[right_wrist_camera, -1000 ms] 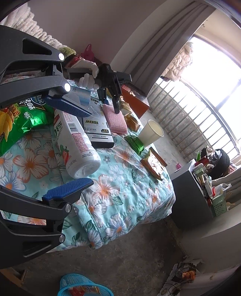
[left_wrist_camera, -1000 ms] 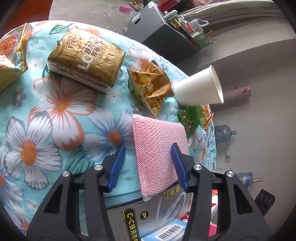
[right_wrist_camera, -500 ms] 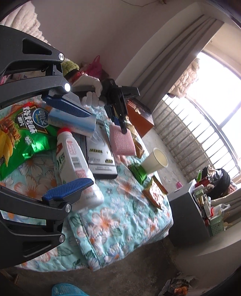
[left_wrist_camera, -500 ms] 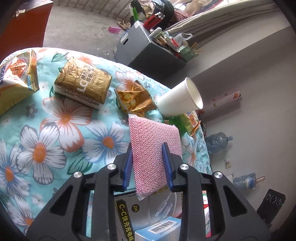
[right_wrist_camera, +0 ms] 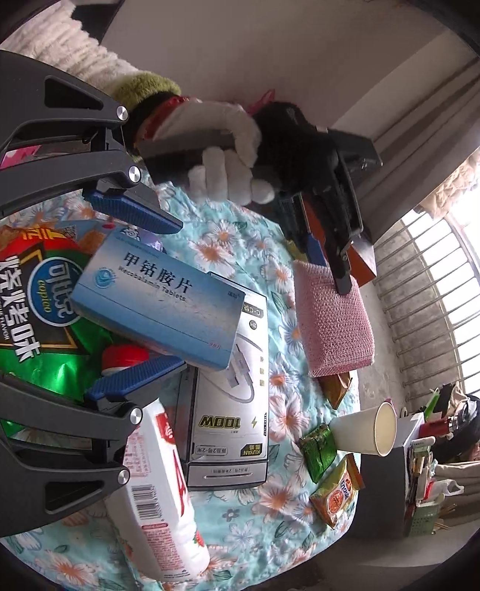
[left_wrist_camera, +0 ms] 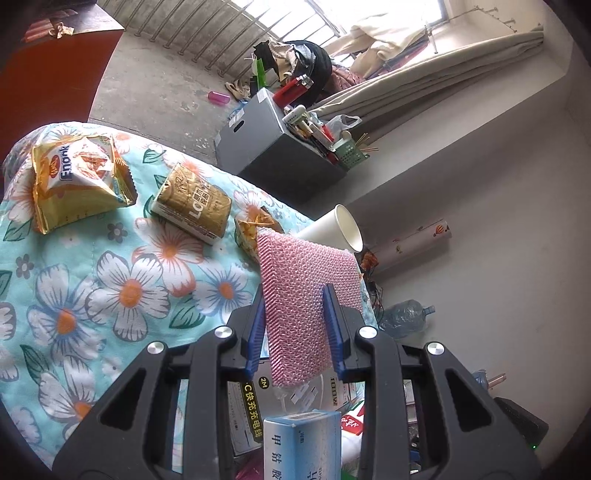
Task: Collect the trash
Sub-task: 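Hold the pink sponge in the left tool while the right tool grasps the blue medicine box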
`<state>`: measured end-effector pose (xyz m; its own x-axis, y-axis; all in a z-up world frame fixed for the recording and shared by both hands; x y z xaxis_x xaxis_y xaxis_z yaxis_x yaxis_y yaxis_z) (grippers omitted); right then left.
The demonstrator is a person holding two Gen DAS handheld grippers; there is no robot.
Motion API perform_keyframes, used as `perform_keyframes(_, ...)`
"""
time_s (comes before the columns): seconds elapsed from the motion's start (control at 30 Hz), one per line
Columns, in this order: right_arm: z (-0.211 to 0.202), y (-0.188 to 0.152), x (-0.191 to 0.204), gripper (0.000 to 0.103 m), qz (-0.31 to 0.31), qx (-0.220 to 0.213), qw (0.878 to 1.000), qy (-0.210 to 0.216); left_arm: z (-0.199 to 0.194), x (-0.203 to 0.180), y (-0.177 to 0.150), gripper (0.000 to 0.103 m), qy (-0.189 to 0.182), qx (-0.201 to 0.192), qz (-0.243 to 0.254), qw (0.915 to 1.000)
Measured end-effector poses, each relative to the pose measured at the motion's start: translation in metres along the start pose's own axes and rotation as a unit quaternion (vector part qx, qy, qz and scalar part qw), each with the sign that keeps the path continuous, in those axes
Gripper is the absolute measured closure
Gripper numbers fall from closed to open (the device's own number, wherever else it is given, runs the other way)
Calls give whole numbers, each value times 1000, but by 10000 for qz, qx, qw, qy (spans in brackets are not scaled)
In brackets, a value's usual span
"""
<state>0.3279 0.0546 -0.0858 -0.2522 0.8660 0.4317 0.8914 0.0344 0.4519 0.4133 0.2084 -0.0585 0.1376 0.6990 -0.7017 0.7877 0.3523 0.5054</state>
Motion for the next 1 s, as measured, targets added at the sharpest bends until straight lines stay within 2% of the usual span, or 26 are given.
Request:
perform_keyframes(0.23, 29, 12, -3, 32, 335, 253, 9969, -659, -11, 14, -1, 75, -71, -83, -115, 9999)
perform_keyframes(0.37, 39, 13, -1, 26, 359, 580, 9943, -815, -16, 19, -1, 75, -121, -123, -175, 9997)
perform_keyframes(0.57, 62, 17, -12, 22, 653, 1014, 9867, -1087, -18, 24, -3, 75, -176, -156, -233, 9995)
perform_keyframes(0.73, 77, 19, -13, 21, 710, 1293, 9842, -975, -21, 28, -5, 75, -185, -155, -265, 9994)
perform_keyframes(1.0, 67, 21, -14, 25, 891, 1173, 9871, -619, -25, 29, -5, 75, -139, -190, -301, 9993)
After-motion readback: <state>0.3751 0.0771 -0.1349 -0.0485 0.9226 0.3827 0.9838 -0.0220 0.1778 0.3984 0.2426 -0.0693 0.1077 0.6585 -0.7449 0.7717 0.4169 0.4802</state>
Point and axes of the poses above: each gripper's, at about its wrist camera, not at the fingertips, and z roughly the way its jaws point, x to its left, y to its top, the point moved 7 cm from there along z, roughly the way its jaws point, and after that the axes turned 5 degrees about z, right-handed, at the moved point
